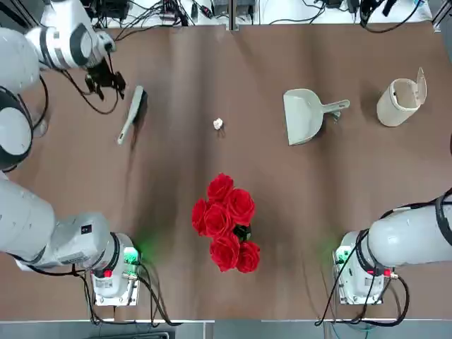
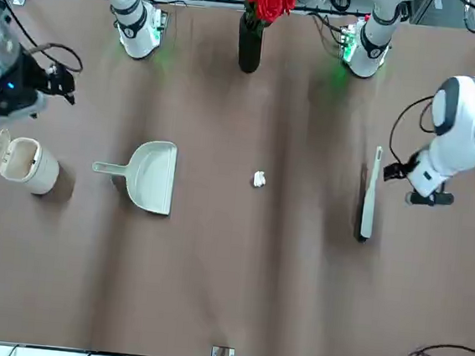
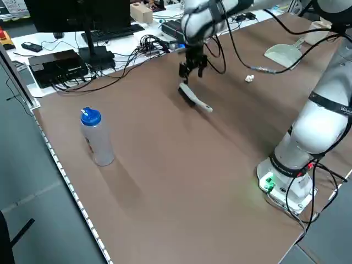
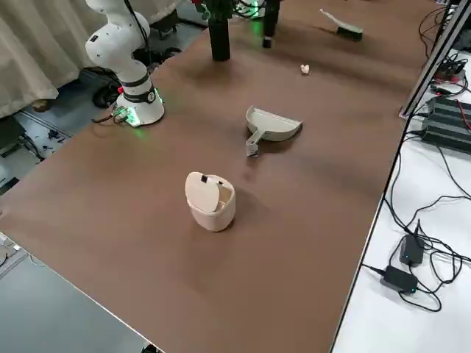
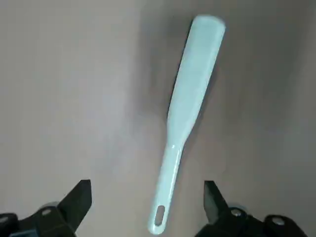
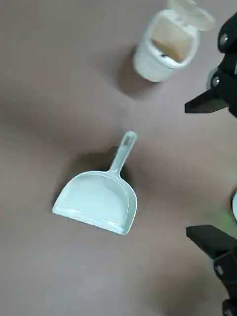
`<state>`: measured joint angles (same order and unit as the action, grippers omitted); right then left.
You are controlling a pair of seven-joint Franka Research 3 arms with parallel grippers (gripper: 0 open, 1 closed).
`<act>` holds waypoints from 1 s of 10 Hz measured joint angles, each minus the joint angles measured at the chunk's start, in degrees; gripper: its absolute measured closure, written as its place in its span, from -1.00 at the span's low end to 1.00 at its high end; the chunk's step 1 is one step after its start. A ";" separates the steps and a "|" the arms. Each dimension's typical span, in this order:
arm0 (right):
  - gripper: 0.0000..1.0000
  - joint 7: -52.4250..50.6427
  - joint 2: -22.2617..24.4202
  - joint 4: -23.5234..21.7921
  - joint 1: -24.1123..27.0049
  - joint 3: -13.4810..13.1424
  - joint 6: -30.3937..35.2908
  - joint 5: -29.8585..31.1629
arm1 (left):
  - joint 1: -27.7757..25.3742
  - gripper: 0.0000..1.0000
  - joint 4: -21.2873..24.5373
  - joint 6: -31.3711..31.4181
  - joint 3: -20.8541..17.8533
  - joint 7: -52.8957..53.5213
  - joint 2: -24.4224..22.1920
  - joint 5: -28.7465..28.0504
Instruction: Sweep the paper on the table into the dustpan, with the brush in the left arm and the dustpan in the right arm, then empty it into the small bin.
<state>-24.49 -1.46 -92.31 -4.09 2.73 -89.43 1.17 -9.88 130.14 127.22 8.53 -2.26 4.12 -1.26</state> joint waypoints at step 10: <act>-1.00 -43.35 -4.27 -33.61 3.75 -0.24 -41.38 10.47 | 0.15 -0.43 10.48 11.48 0.19 -0.21 4.21 -4.49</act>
<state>-67.84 -5.73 -125.91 -0.34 2.49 -130.81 11.64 -9.73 140.63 138.70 8.72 -2.47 8.33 -5.75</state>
